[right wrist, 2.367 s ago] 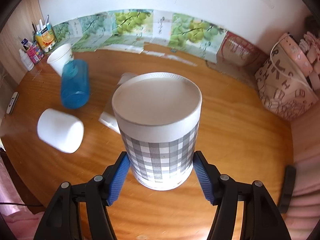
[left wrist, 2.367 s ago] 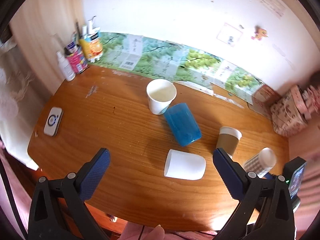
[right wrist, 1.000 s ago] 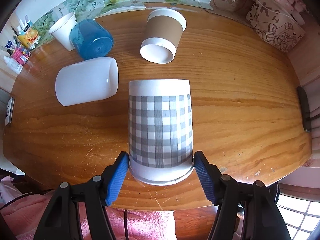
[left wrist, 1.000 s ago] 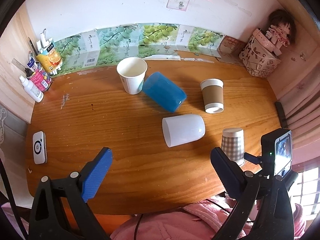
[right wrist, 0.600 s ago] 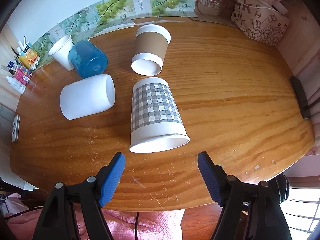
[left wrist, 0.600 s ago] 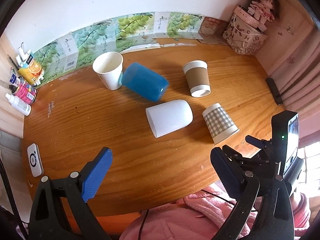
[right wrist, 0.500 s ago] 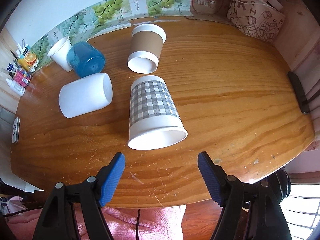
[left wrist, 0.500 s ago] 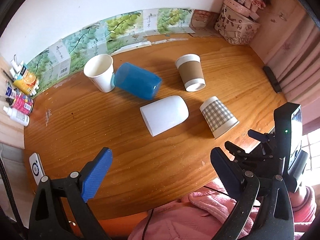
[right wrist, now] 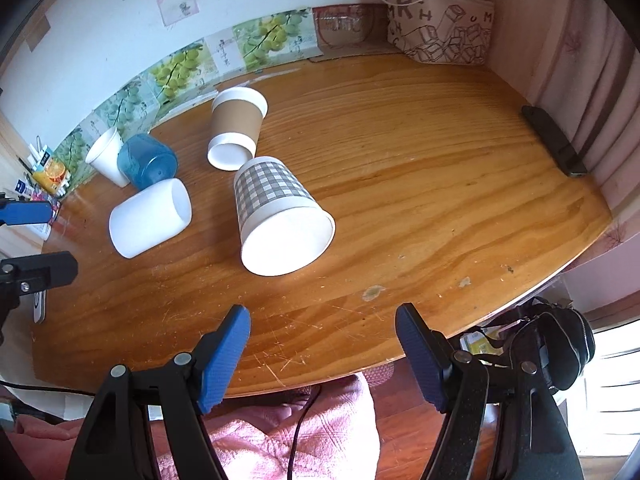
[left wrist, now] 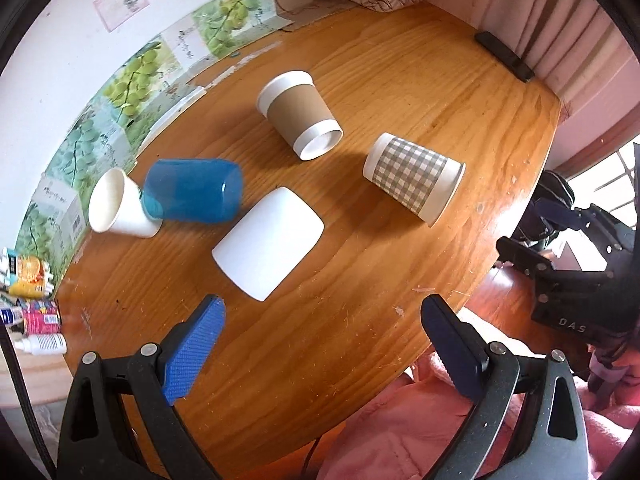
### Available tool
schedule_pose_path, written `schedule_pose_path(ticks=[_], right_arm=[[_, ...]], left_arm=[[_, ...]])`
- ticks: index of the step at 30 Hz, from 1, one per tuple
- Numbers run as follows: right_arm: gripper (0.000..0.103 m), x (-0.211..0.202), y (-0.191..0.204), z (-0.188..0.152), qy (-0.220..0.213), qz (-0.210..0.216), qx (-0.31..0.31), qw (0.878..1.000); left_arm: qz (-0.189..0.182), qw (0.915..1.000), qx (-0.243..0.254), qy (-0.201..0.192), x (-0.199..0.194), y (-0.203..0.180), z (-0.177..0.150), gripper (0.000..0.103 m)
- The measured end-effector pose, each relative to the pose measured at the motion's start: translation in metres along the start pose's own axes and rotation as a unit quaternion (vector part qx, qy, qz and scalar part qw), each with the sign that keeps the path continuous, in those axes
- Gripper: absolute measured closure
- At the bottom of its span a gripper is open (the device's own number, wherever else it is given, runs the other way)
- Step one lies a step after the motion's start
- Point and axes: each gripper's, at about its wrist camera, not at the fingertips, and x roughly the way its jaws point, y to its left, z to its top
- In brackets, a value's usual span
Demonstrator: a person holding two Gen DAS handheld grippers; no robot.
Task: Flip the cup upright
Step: 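Move the left tool to the rim of the lying checkered cup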
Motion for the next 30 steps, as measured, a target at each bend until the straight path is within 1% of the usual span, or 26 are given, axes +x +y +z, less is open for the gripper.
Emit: schedule_pose_path(ticks=[3, 6, 7, 11, 13, 14, 17, 20, 22, 24, 27, 29, 30], right_arm=[[0.027, -0.008, -0.016, -0.001, -0.02, 0.002, 0.022, 1.0], [0.027, -0.015, -0.032, -0.002, -0.036, 0.003, 0.043, 0.998], [0.027, -0.016, -0.036, -0.002, -0.041, 0.003, 0.05, 0.998], [0.027, -0.022, -0.053, -0.001, -0.057, -0.005, 0.069, 0.996], [0.027, -0.024, -0.062, 0.0, -0.063, -0.008, 0.078, 0.995], [0.027, -0.024, -0.066, 0.0, -0.065, -0.009, 0.081, 0.995], [0.027, -0.026, -0.077, 0.002, -0.071, -0.017, 0.091, 0.993], [0.027, -0.027, -0.088, 0.004, -0.076, -0.02, 0.097, 0.992], [0.027, -0.026, -0.095, 0.005, -0.077, -0.022, 0.1, 0.992], [0.027, -0.026, -0.101, 0.006, -0.078, -0.021, 0.103, 0.991], [0.027, -0.024, -0.108, 0.008, -0.079, -0.021, 0.105, 0.991], [0.027, -0.023, -0.11, 0.008, -0.078, -0.02, 0.104, 0.991], [0.027, -0.023, -0.114, 0.009, -0.078, -0.018, 0.104, 0.991]], left_arm=[[0.014, 0.9989, 0.044, 0.012, 0.011, -0.01, 0.013, 0.004], [0.032, 0.9949, 0.094, 0.018, 0.019, -0.021, 0.025, 0.004], [0.035, 0.9929, 0.112, 0.018, 0.021, -0.024, 0.029, 0.004], [0.046, 0.9804, 0.191, 0.016, 0.028, -0.042, 0.043, 0.004], [0.058, 0.9698, 0.237, -0.001, 0.031, -0.053, 0.049, 0.004], [0.065, 0.9632, 0.26, -0.012, 0.032, -0.058, 0.052, 0.004], [0.08, 0.9399, 0.329, -0.047, 0.035, -0.077, 0.058, 0.004], [0.078, 0.917, 0.384, -0.073, 0.038, -0.094, 0.064, 0.004], [0.073, 0.9034, 0.415, -0.079, 0.041, -0.105, 0.068, 0.004], [0.066, 0.892, 0.439, -0.084, 0.045, -0.115, 0.073, 0.004], [0.068, 0.8748, 0.47, -0.096, 0.054, -0.127, 0.085, 0.004], [0.069, 0.8661, 0.485, -0.1, 0.057, -0.134, 0.093, 0.004], [0.068, 0.8631, 0.49, -0.101, 0.06, -0.138, 0.097, 0.004]])
